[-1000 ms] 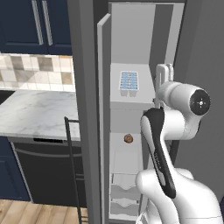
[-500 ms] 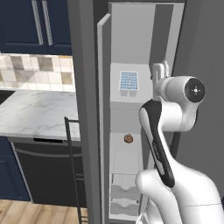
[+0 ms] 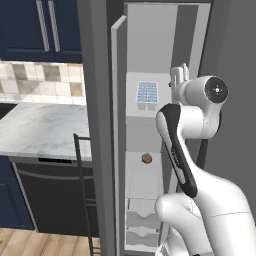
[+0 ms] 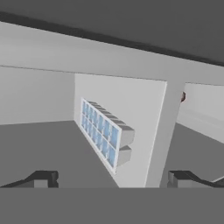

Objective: Open the freezer door, pick up the ice cube tray from the freezer, and place it on the dining counter.

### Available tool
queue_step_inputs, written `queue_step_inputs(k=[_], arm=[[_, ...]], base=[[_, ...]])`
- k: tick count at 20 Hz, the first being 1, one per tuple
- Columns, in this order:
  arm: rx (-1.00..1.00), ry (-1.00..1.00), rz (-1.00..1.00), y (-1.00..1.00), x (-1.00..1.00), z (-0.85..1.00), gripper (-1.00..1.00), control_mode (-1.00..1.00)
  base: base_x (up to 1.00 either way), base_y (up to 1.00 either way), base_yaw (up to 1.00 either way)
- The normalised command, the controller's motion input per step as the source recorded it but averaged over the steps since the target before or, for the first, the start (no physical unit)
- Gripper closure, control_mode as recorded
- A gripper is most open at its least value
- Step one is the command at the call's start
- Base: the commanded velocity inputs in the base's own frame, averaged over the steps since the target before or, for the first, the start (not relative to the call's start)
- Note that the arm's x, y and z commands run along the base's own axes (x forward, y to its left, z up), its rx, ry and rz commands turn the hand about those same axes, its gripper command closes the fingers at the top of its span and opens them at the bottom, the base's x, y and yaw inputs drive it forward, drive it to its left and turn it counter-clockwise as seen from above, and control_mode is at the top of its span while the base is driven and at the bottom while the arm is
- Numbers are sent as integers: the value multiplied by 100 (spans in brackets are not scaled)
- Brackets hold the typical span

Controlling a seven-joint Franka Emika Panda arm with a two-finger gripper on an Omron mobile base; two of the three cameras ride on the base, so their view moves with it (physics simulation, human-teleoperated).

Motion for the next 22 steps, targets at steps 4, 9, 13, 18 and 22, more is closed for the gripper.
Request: queue_step_inputs(k=[4,9,13,18,22], arm=[[0,0,0,0,24,0,-100,-100],[0,0,0,0,23,0,-100,-100],[0,0,0,0,25,0,-100,-100],[0,0,0,0,27,-1,-100,-100],[0,0,0,0,14,-10,-100,-100]], base=[[0,0,0],[0,0,0],[0,0,0],[0,0,0],[0,0,0]])
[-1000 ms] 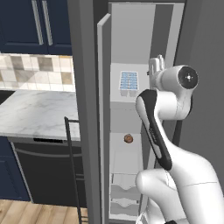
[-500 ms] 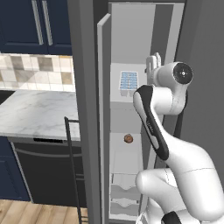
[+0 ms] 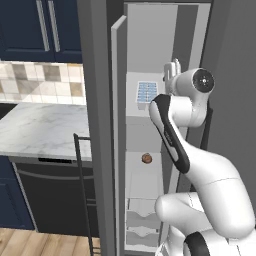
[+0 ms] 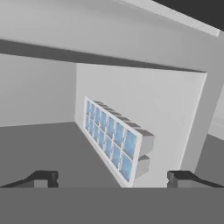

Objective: Open the freezer door, pick up the ice cube tray from the freezer, and place it on the dining counter.

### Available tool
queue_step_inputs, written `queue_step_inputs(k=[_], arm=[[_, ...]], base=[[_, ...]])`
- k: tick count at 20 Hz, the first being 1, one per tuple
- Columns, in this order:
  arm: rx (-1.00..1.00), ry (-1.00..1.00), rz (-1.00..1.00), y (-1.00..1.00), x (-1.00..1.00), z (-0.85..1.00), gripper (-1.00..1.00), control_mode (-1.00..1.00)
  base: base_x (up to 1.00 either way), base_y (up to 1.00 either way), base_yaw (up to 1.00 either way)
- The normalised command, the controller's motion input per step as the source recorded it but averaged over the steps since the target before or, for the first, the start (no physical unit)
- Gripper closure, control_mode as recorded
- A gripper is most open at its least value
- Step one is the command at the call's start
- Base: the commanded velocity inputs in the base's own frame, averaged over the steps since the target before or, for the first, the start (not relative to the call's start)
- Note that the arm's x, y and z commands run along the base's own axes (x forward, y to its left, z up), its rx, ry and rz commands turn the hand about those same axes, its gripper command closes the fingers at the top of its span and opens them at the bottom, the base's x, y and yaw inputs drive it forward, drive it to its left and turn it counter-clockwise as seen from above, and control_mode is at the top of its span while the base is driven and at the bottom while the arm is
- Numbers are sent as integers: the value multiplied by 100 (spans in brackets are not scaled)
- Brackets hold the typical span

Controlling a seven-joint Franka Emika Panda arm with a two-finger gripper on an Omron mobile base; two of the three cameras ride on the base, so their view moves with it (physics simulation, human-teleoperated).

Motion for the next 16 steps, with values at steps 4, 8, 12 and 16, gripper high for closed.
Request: queue_step_inputs(k=[4,8,12,16], arm=[[0,0,0,0,10,-29,-100,-100],[0,0,0,0,7,-30,-100,-100],[0,0,0,0,11,-13,-100,-100],[0,0,0,0,21,0,-100,-100]], base=[[0,0,0],[0,0,0],[0,0,0],[0,0,0]])
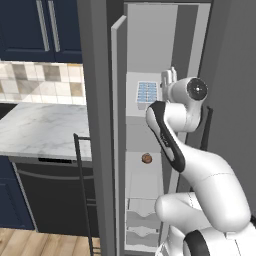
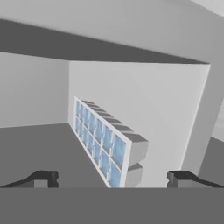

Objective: Open the freezer door, pick up the ice cube tray from the freezer, and place it on the dining counter.

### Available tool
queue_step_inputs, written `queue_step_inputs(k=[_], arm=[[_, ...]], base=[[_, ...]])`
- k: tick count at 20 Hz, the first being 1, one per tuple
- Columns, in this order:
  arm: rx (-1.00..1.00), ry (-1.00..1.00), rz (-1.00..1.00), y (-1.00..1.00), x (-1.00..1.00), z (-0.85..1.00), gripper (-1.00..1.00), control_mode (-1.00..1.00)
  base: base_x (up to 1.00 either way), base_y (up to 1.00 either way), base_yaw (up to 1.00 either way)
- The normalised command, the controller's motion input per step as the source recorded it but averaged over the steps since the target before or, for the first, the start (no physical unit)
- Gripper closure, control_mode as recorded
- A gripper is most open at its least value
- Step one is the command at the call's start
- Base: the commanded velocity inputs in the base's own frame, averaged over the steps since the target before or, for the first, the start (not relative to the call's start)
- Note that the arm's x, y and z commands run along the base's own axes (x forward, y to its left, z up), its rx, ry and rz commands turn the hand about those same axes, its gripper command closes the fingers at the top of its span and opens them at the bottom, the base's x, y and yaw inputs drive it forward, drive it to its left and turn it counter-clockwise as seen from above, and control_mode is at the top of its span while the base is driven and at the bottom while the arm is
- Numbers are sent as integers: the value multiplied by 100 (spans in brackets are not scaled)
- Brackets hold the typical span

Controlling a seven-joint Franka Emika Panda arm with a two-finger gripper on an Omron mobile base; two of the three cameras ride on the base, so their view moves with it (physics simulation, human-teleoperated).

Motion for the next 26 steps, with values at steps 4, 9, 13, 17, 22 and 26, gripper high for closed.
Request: queue_step_inputs(k=[4,9,13,17,22,26], arm=[[0,0,0,0,20,0,-100,-100],[0,0,0,0,18,-4,-100,-100],[0,0,0,0,9,-8,-100,-100],[0,0,0,0,2,-4,-100,-100],[0,0,0,0,2,-4,-100,-100],[0,0,0,0,4,-12,-100,-100]], base=[[0,0,0],[0,0,0],[0,0,0],[0,0,0],[0,0,0],[0,0,0]])
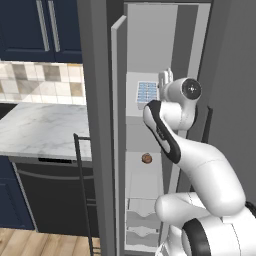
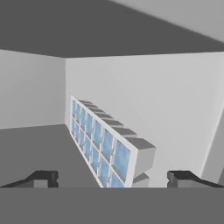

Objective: Open the freezer door, pick up the ice cube tray from the freezer, and place it on the dining counter.

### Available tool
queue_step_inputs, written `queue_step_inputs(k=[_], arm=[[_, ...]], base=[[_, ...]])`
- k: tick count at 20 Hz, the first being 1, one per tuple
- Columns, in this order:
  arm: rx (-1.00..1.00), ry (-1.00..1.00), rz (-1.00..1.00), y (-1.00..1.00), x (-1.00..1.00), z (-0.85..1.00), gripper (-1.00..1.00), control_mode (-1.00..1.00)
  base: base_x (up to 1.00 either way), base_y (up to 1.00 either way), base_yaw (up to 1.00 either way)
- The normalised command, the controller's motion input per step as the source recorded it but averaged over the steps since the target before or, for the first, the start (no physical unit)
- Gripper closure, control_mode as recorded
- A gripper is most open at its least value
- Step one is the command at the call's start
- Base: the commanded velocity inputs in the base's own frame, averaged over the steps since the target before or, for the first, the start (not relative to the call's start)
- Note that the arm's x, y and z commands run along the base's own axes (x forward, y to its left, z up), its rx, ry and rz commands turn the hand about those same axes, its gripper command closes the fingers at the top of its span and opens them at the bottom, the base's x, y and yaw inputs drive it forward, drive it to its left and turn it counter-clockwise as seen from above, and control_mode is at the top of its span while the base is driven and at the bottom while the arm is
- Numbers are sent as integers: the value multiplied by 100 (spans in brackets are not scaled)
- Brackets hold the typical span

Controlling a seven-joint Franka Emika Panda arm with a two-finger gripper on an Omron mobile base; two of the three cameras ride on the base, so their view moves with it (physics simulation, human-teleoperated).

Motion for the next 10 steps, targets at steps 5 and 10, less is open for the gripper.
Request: queue_step_inputs(k=[5,10], arm=[[0,0,0,0,7,-22,-100,-100],[0,0,0,0,13,-12,-100,-100]], base=[[0,0,0],[0,0,0]])
